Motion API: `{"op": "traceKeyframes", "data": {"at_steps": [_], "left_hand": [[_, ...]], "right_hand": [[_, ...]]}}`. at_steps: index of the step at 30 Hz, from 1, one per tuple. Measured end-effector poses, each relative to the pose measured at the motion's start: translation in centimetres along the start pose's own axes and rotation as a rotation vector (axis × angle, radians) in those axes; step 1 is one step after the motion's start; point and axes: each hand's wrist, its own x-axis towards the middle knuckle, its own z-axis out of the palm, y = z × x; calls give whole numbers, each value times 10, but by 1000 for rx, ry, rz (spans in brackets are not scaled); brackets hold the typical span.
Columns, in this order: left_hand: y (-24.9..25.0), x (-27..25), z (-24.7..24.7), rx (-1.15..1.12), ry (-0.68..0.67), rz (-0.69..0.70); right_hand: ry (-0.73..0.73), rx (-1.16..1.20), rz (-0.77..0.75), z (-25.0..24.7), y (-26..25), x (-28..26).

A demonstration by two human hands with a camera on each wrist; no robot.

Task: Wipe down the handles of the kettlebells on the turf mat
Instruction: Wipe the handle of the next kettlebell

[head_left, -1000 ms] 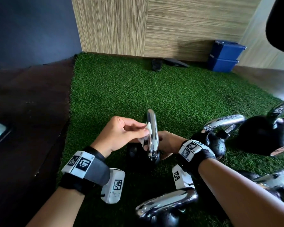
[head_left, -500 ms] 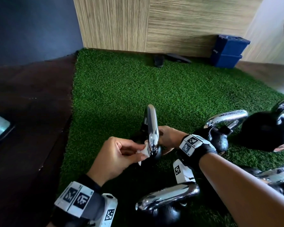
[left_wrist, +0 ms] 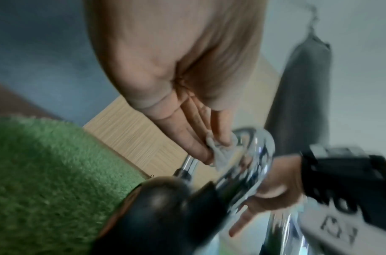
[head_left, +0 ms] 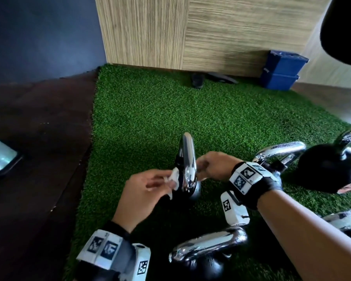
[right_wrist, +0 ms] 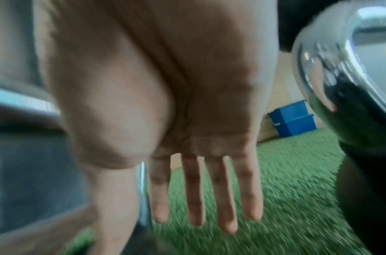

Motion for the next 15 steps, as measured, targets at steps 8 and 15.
{"op": "traceKeyframes", "data": {"at_steps": [8,15], "left_hand": [[52,29,-18,-639,-16,-168],[77,39,-4,-542,-5,-125]], "right_hand": [[506,219,-389,-49,-60,-65],[569,413,-568,-27,-87,-65]]}}
